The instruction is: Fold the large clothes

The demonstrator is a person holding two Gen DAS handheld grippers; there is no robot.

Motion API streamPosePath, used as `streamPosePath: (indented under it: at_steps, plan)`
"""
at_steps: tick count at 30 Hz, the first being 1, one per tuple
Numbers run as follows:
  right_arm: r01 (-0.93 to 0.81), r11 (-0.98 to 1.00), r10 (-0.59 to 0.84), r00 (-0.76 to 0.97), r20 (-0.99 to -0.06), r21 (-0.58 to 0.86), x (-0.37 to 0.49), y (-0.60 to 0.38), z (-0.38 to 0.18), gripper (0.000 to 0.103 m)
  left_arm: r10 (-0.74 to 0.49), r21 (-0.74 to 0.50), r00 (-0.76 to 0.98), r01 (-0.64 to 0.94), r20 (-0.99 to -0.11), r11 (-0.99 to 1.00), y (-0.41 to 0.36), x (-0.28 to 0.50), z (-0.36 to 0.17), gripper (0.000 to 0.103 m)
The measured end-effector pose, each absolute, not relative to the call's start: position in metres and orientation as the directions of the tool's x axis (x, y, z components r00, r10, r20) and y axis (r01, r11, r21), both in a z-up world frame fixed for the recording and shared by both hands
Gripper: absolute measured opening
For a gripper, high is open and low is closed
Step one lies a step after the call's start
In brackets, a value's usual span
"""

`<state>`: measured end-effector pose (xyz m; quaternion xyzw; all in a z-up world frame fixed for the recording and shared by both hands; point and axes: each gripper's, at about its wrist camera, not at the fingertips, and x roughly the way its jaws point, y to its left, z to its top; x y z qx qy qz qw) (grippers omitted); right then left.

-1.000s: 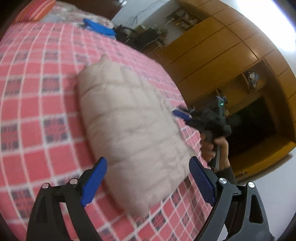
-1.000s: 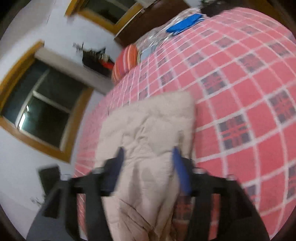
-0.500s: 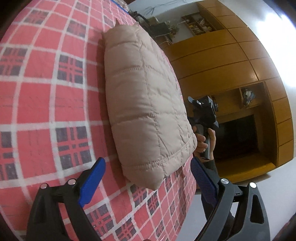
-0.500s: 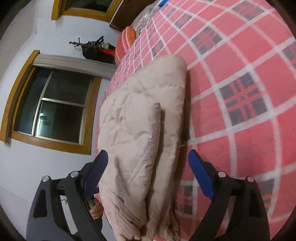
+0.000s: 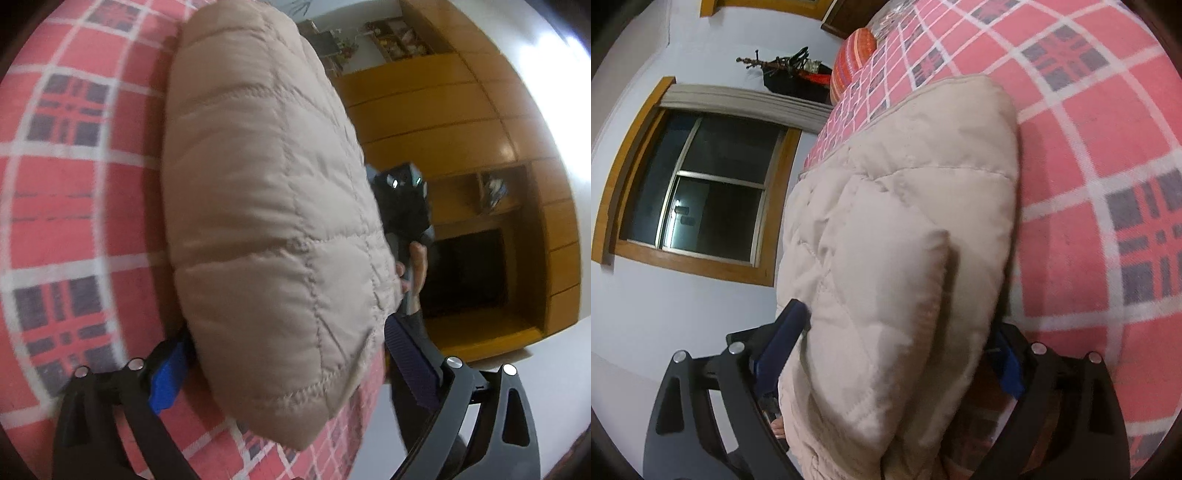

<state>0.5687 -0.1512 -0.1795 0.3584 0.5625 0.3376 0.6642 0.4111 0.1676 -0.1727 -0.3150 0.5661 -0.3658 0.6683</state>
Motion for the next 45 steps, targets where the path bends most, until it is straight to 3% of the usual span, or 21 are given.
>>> streamPosePath:
  at_steps: [3,7,9,13,15,28,38,41,45]
  plan:
    - [-0.06,0.52,0.849,0.145,-0.508,0.852,0.57,-0.149,-0.18,0.088,-0.824,-0.813,0.077,0.139,-0.561,0.566,0.157,0.412,-0.171,0.097]
    - [-0.086,0.5,0.862,0.146,-0.486,0.862,0.565,-0.144,-0.179,0.055,-0.82,-0.809,0.085,0.137,-0.566,0.572,0.148,0.413,-0.168,0.094]
    - [-0.101,0.498,0.863,0.159,-0.48,0.862,0.561,-0.142,-0.176,0.047,-0.81,-0.797,0.09,0.15,-0.579,0.586,0.146,0.411,-0.164,0.088]
    - [-0.125,0.493,0.864,0.189,-0.467,0.861,0.554,-0.139,-0.165,0.04,-0.806,-0.791,0.096,0.156,-0.584,0.592,0.147,0.41,-0.157,0.07]
    - [-0.135,0.485,0.867,0.204,-0.454,0.864,0.549,-0.135,-0.159,0.039,-0.806,-0.791,0.096,0.157,-0.584,0.591,0.151,0.409,-0.152,0.068]
    - [-0.215,0.41,0.91,0.162,-0.382,0.886,0.507,-0.046,-0.125,0.038,-0.79,-0.77,0.167,0.182,-0.589,0.612,0.234,0.35,-0.11,0.068]
    - [-0.24,0.378,0.92,-0.01,-0.392,0.894,0.481,0.07,-0.143,0.038,-0.782,-0.786,0.213,0.085,-0.586,0.613,0.314,0.298,-0.133,0.068]
    - [-0.209,0.397,0.912,-0.018,-0.409,0.894,0.482,0.078,-0.158,0.044,-0.811,-0.828,0.211,0.019,-0.545,0.561,0.315,0.302,-0.156,0.073]
    - [-0.185,0.464,0.882,0.001,-0.472,0.866,0.483,0.062,-0.159,0.065,-0.814,-0.829,0.222,0.038,-0.537,0.557,0.302,0.303,-0.158,0.08]
